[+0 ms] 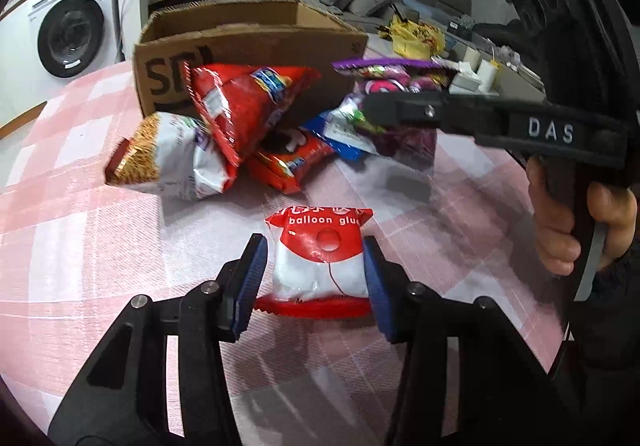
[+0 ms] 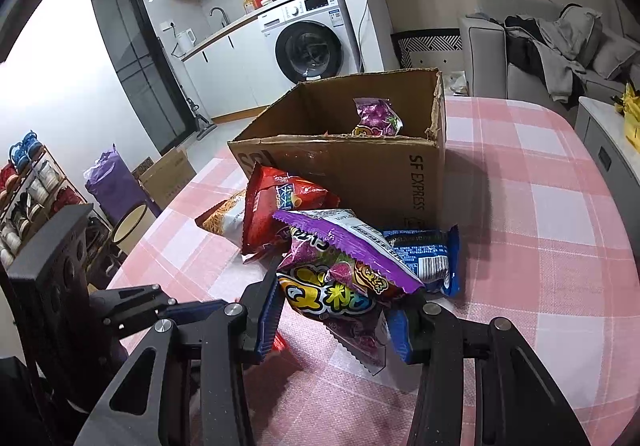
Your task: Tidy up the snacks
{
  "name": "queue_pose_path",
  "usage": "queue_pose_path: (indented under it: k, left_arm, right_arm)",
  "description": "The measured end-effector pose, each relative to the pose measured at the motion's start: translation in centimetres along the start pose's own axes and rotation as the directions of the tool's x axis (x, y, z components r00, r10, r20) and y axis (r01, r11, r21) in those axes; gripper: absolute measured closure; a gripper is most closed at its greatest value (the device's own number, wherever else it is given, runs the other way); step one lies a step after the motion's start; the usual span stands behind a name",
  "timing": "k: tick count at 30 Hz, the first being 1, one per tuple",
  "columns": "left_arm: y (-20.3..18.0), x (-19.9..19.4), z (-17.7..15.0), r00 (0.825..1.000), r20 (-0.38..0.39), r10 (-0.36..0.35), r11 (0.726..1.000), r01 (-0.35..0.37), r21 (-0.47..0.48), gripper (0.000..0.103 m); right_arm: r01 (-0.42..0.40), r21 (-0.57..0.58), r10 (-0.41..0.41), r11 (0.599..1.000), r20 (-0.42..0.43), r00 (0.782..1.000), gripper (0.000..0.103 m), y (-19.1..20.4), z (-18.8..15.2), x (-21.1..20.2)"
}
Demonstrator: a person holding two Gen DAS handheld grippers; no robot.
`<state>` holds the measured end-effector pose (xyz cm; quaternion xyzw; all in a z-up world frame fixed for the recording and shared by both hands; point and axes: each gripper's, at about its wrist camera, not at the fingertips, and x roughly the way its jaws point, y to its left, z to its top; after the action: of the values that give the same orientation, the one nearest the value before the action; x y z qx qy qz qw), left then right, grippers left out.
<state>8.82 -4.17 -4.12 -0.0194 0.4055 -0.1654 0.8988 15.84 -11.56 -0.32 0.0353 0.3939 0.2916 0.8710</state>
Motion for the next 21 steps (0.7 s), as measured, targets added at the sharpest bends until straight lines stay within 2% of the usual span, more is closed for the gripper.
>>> queue_pose_path:
  k: [11,21]
  left_arm:
    - [2.9,-3.7,1.3,0.994,0.107,0.034,0.998,-0.029,-0.049,0.058]
    - [4.6,-5.3,3.4,0.982,0.173,0.081,0.994,-0.067,-0.084,0.058]
  right_arm:
    - [-0.014,-0.011,0.014,1.000,0.026,1.000,0.057,0.5,0.2,-0.9]
    - [-0.019,-0.012,0.020,1.000,0.061,0.998,0.057,1.1,0.6,-1.9]
